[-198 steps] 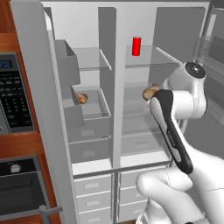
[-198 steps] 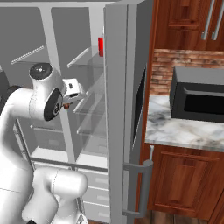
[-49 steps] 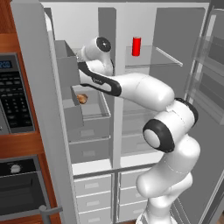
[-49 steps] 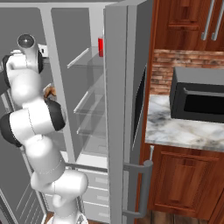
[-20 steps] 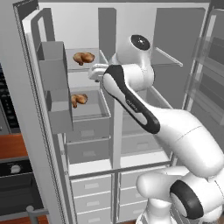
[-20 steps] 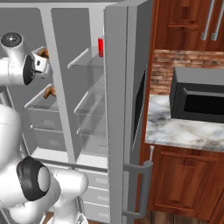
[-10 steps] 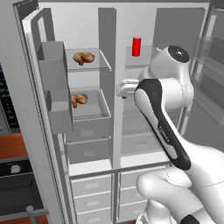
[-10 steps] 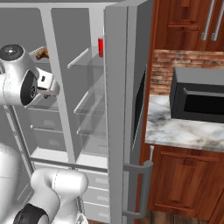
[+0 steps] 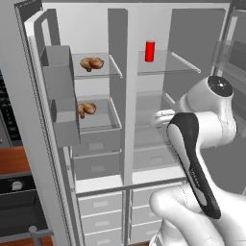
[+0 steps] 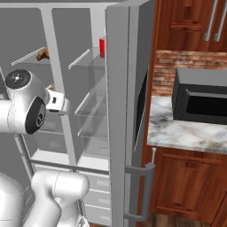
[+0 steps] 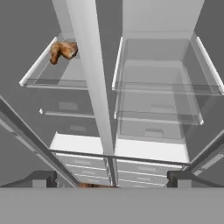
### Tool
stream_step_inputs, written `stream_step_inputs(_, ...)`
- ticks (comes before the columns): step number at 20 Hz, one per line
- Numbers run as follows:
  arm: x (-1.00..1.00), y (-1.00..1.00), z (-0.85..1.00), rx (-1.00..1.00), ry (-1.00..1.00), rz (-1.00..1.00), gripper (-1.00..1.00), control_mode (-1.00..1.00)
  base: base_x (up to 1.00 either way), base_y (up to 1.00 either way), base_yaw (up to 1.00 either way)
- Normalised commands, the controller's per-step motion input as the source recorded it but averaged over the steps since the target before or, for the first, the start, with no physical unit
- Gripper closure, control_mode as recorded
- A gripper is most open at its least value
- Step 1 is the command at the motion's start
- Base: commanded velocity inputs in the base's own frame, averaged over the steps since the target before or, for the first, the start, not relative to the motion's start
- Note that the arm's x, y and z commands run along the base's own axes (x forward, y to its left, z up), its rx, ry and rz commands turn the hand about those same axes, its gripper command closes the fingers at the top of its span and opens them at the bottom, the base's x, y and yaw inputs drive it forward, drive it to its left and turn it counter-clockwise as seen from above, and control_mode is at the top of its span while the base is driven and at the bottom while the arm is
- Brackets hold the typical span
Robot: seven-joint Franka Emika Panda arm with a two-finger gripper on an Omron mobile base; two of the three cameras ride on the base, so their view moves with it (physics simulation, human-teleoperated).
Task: There's a chicken drumstick in the fridge that needs to be moved to the freezer for freezing. Pick up the chicken drumstick from the fridge, place it on any shelf in the freezer, and close the fridge and freezer doors when done.
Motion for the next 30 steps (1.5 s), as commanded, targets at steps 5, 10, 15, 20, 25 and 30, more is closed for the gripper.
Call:
stream_step_inputs(5, -0.93, -0.24, -0.01, -0.01, -0.01, -0.09, -1.0, -1.0, 0.0, 0.0, 0.0)
stream_step_inputs(10, -0.46, -0.04, 0.01, 0.0, 0.0, -0.1, -1.0, -1.0, 0.0, 0.0, 0.0)
stream_step_inputs(15, -0.64, -0.02, 0.02, 0.0, 0.0, -0.06, -1.0, -1.0, 0.0, 0.0, 0.0)
stream_step_inputs(20, -0.06, 0.0, 0.0, 0.0, 0.0, 0.0, -1.0, -1.0, 0.0, 0.0, 0.0)
stream_step_inputs(25, 0.0, 0.06, -0.05, 0.0, 0.0, 0.0, -1.0, -1.0, 0.0, 0.0, 0.0)
stream_step_inputs(30, 0.0, 0.0, 0.0, 0.0, 0.0, 0.0, -1.0, 1.0, -0.49, 0.23, 0.0)
